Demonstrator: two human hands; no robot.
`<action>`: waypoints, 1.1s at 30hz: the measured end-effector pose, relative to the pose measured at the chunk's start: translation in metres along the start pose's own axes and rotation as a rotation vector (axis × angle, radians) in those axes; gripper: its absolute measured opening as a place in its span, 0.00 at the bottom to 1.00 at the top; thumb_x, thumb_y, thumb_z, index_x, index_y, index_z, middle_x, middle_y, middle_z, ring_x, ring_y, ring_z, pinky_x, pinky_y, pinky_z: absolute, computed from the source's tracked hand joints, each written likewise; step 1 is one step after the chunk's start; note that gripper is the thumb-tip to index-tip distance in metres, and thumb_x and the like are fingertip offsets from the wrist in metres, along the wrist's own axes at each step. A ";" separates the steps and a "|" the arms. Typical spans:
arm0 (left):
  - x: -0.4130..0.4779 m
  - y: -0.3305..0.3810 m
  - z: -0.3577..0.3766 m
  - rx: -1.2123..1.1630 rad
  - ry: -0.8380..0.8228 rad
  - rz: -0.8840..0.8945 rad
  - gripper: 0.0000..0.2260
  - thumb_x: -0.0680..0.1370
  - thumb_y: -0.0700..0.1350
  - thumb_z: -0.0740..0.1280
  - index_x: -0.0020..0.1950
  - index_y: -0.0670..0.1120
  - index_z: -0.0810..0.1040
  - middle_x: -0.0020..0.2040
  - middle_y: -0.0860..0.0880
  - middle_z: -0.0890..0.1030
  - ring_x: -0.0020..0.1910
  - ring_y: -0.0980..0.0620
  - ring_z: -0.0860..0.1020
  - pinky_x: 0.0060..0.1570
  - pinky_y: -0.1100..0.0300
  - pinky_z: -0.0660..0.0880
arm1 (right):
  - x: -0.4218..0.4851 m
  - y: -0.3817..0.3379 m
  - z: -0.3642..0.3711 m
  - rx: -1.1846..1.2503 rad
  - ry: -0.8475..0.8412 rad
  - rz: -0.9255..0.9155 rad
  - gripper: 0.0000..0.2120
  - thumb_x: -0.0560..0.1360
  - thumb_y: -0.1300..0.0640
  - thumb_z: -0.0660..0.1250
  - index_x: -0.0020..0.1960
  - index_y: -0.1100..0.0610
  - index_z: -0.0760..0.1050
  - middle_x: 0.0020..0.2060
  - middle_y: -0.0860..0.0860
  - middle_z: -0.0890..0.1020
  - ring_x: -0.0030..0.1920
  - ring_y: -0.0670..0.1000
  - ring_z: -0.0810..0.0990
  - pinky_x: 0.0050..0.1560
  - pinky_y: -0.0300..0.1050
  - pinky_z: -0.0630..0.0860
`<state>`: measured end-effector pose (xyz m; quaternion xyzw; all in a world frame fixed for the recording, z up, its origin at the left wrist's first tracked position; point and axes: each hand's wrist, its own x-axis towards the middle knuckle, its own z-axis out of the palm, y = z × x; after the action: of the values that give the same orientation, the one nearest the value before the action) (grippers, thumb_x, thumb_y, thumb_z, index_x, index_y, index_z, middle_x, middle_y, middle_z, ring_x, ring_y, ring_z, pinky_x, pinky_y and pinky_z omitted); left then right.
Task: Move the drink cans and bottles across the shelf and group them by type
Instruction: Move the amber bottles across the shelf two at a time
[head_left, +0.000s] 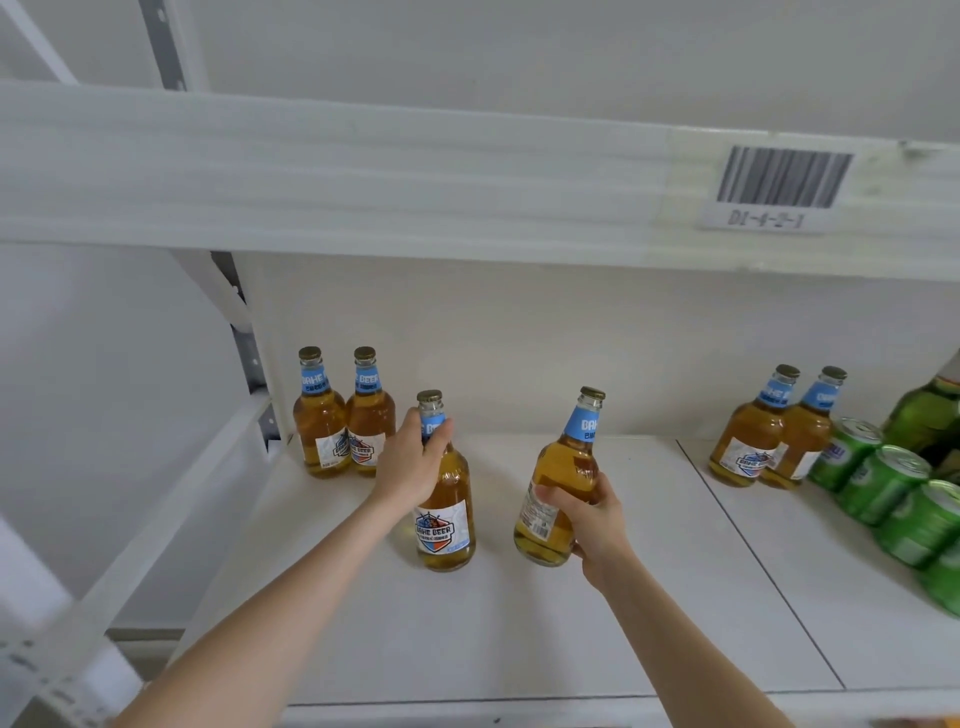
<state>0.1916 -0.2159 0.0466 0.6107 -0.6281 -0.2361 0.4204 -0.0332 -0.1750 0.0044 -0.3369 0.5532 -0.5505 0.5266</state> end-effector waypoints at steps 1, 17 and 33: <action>-0.005 0.004 0.001 0.003 -0.005 0.000 0.15 0.82 0.55 0.59 0.61 0.46 0.70 0.50 0.51 0.78 0.48 0.54 0.77 0.46 0.60 0.69 | -0.005 -0.001 -0.005 -0.001 -0.003 0.001 0.27 0.64 0.61 0.79 0.57 0.45 0.74 0.52 0.50 0.82 0.51 0.55 0.82 0.47 0.53 0.80; -0.136 0.080 0.054 0.020 -0.020 0.027 0.16 0.82 0.55 0.59 0.60 0.43 0.71 0.50 0.50 0.78 0.48 0.52 0.76 0.46 0.58 0.69 | -0.107 -0.015 -0.125 -0.085 -0.004 -0.046 0.26 0.65 0.60 0.79 0.57 0.44 0.73 0.53 0.49 0.81 0.52 0.53 0.81 0.46 0.52 0.80; -0.114 0.158 0.144 0.029 -0.046 0.118 0.14 0.82 0.54 0.60 0.57 0.45 0.72 0.47 0.50 0.78 0.45 0.51 0.75 0.45 0.58 0.66 | -0.062 -0.040 -0.215 -0.099 0.038 -0.094 0.32 0.64 0.59 0.79 0.64 0.46 0.71 0.55 0.49 0.81 0.54 0.54 0.80 0.55 0.58 0.79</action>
<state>-0.0272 -0.1144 0.0706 0.5730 -0.6760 -0.2159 0.4100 -0.2331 -0.0679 0.0215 -0.3777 0.5732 -0.5529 0.4724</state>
